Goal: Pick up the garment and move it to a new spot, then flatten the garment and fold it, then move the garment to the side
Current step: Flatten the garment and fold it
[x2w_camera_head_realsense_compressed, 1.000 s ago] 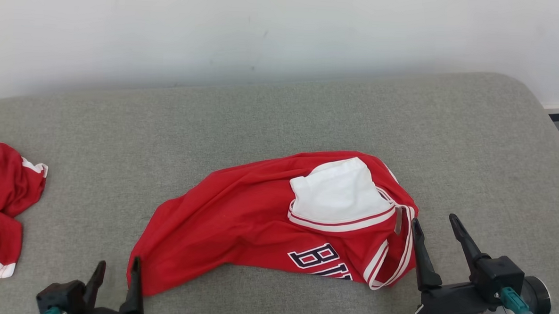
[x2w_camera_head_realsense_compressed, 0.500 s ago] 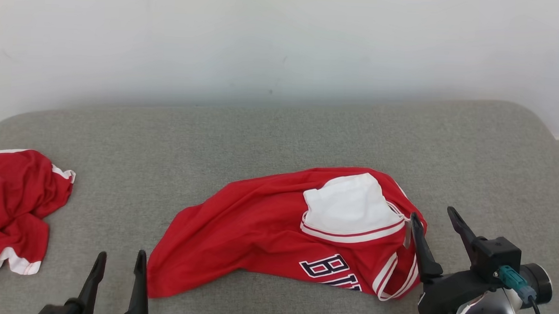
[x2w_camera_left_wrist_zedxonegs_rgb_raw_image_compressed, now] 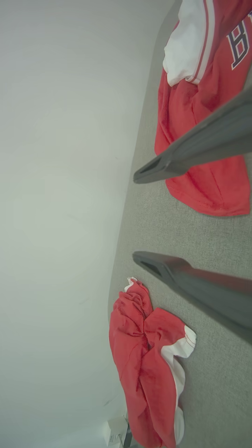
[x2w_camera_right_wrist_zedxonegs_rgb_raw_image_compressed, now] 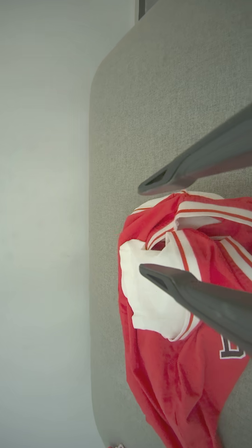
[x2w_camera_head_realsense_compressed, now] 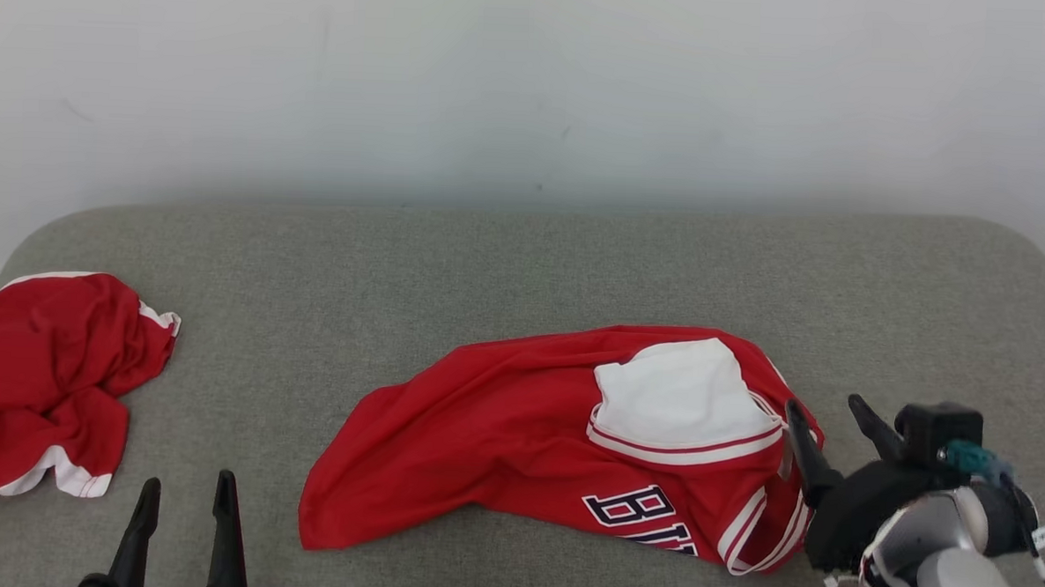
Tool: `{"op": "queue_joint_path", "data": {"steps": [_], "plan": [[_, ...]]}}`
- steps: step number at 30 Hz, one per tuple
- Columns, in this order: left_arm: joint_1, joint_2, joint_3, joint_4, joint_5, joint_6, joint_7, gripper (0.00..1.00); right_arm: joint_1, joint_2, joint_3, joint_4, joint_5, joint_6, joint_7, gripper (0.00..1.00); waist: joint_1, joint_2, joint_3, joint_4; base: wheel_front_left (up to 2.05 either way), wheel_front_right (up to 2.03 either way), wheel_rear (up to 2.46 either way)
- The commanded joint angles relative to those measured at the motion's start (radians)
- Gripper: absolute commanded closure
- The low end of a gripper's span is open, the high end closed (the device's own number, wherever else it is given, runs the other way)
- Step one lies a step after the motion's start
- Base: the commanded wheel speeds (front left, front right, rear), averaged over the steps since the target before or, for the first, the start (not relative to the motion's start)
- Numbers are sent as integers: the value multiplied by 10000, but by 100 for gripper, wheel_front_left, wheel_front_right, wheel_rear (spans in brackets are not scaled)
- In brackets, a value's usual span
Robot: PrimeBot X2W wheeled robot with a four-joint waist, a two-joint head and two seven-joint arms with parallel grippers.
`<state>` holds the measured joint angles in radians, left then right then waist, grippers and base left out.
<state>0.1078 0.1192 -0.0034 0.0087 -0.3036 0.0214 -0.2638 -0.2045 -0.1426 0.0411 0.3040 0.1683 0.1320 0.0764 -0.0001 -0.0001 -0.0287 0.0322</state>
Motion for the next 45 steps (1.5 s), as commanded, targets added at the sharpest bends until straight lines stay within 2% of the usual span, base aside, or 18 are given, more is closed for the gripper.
{"op": "queue_joint_path", "data": {"steps": [1, 10, 14, 25, 26, 27, 28, 34, 45], "plan": [[-178, -110, 121, 3, 158, -152, -7, 0, -557, -180, -14, 452, 375, -25, 527, 0, 1, 1, 111, 73, 0, 0, 0], [-808, -434, 30, 339, 711, -865, -9, 0, -3625, -1004, -186, 3656, 1165, -25, 3255, 0, 1, 1, 861, 644, 0, 0, 0], [-1060, -476, -20, 550, 832, -1090, -8, 0, -4300, -1215, -23, 4592, 1303, -25, 3842, 0, 1, 1, 1203, 983, 0, 0, 0], [-1663, -582, -140, 621, 982, -1338, -10, 0, -5018, -1675, 417, 5891, 1963, -25, 4571, 0, 1, 1, 1996, 1623, 0, 0, 0], [-1737, -586, -181, 632, 983, -1347, -10, 0, -5050, -1729, 466, 5962, 1980, -25, 4558, 9, 1, 1, 2071, 1693, 0, 0, 0], [-1806, -598, -229, 639, 992, -1372, -8, 0, -5103, -1792, 465, 6000, 2001, -25, 4493, 46, 1, 1, 2149, 1761, 0, 0, 0], [-1881, -614, -228, 624, 967, -1385, -10, 0, -5179, -1845, 455, 5996, 1971, -26, 4332, 100, 1, 1, 2236, 1810, 0, 0, 0], [-2320, -658, -284, 534, 899, -1426, -8, 0, -5974, -2187, 83, 6091, 1034, -26, 2764, 100, 1, 1, 2710, 2050, 0, 0, 0], [-2657, -687, -473, 537, 904, -1499, -9, 0, -7725, -2012, -1411, 6849, -1269, -27, 408, 100, 1, 1, 2985, 2679, 0, 0, 0]]}}
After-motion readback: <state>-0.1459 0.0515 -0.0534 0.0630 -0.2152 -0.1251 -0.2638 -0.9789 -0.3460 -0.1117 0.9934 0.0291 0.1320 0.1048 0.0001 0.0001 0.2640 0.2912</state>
